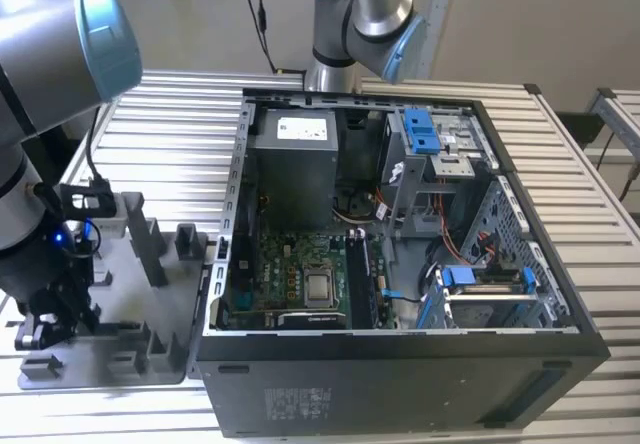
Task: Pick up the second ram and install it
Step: 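Pick up the second ram and move it above second insertion slot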
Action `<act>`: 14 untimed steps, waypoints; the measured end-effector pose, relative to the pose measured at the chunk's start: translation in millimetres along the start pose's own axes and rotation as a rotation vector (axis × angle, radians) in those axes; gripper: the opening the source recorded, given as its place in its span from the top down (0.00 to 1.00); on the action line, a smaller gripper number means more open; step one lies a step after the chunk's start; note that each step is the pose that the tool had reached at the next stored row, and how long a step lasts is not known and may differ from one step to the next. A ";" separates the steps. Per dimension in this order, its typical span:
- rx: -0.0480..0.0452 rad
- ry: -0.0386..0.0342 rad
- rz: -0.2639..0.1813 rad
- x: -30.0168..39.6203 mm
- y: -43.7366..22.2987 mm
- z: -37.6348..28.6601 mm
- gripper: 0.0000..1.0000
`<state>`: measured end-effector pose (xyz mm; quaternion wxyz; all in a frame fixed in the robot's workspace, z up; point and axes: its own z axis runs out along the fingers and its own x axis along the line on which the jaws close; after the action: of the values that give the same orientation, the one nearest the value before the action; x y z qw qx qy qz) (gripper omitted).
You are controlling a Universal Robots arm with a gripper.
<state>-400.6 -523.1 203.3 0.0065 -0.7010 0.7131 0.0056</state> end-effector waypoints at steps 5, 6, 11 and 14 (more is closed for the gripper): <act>0.0001 -0.0001 0.000 -0.2 0.0 -7.7 0.86; 0.0001 -0.0001 0.000 -0.2 0.0 -9.5 0.86; 0.0001 -0.0001 0.000 -0.3 0.0 -18.3 0.86; 0.0001 -0.0001 0.000 -0.5 0.0 -23.2 0.86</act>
<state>-400.6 -523.1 226.5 0.0065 -0.7009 0.7132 0.0056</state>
